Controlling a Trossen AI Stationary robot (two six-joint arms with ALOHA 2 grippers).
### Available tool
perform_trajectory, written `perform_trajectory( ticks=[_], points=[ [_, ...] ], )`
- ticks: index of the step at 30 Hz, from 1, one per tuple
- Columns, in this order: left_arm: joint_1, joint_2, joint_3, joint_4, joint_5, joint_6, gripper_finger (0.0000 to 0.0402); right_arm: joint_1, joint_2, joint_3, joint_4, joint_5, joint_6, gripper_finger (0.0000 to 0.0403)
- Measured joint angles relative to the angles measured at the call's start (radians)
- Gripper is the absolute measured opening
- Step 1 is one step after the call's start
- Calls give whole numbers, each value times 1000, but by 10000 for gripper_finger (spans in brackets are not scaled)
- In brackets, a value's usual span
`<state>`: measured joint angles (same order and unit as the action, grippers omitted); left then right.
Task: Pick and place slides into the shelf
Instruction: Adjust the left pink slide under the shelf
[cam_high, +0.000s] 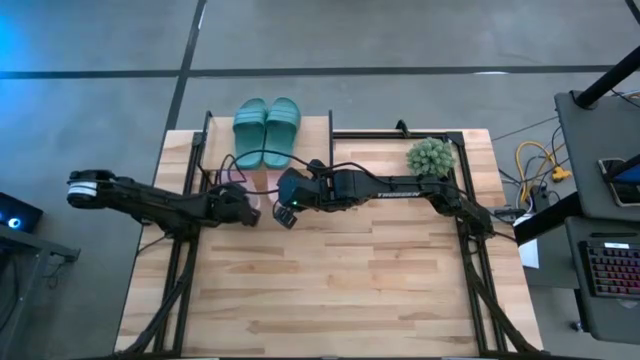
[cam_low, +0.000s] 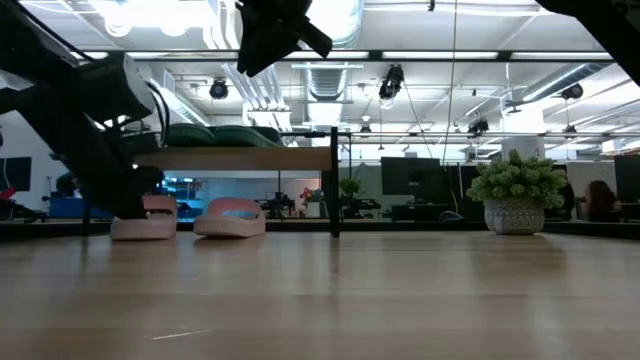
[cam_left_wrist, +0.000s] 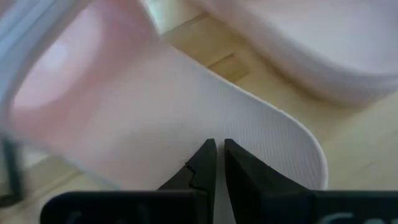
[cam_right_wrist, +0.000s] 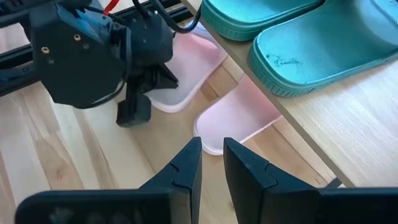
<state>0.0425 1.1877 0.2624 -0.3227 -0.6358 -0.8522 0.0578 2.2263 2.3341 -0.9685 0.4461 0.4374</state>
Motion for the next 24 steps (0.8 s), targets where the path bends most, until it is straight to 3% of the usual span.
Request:
perform_trajectory(
  ticks=[8, 12, 19, 24],
  points=[
    [0, -97, -6, -257, -24, -5, 17, -6, 0, 0, 7, 0, 0, 59],
    [2, -125, -8, -295, -19, -4, 17, -6, 0, 0, 7, 0, 0, 59],
    [2, -156, -11, -271, -17, 1, 17, -6, 0, 0, 7, 0, 0, 59],
    [2, -150, -7, -165, -29, 123, 17, -6, 0, 0, 7, 0, 4, 59]
  ],
)
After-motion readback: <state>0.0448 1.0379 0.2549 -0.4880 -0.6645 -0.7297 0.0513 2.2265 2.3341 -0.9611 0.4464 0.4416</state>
